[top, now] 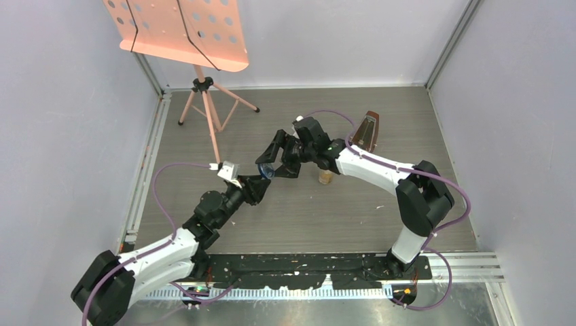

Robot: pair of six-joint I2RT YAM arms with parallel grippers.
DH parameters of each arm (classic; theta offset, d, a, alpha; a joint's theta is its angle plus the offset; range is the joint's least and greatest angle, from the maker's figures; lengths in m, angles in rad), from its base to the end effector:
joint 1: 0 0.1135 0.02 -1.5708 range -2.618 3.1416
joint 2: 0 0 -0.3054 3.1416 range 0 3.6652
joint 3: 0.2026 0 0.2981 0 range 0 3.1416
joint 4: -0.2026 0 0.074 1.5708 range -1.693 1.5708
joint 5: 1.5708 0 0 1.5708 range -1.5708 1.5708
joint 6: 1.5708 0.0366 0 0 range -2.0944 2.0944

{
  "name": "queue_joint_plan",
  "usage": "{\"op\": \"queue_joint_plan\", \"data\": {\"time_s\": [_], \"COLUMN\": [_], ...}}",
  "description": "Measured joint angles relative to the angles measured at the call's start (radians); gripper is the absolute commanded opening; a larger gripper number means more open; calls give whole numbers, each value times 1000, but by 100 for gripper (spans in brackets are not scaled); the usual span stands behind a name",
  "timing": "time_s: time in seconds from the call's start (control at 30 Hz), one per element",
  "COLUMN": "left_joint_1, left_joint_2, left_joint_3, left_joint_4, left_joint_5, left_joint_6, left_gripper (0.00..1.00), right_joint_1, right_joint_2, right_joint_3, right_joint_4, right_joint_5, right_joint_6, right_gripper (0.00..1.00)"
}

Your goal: Sort the pills into containers

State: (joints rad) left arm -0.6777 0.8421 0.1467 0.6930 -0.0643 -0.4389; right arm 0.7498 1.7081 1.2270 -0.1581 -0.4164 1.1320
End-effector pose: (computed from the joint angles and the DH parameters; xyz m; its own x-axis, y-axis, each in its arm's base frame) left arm 0.1493 -0.1172 0.2000 -0.2463 -0.3461 -0.9053 0.5203 0.7408 -0.4248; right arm 0.3080 0.3071 0.2700 -0.9647 0.2329 -0.1225 0.0295 0.5584 0.8291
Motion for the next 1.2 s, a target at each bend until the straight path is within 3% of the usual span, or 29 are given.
{"op": "queue_joint_plan", "data": {"time_s": [0.57, 0.93, 1.07, 1.2], "left_joint_1": [-9, -12, -15, -21], "left_joint_2": [44, 120, 155, 171], "left_joint_3": [4, 3, 3, 3], "left_joint_4": [58, 174, 233, 258], "left_joint_5": [-131, -148, -133, -135], "left_joint_6": [-9, 89, 136, 156], "left_gripper": [48, 54, 53, 46], "right_joint_1": [10, 10, 10, 12], "right_joint_2": [12, 38, 44, 49], "right_joint_3": [17, 38, 39, 39], "right_joint_4": [45, 57, 57, 60], "right_joint_5": [67, 61, 39, 30], "right_joint_6": [28, 19, 19, 23], "right_gripper": [32, 32, 31, 26]}}
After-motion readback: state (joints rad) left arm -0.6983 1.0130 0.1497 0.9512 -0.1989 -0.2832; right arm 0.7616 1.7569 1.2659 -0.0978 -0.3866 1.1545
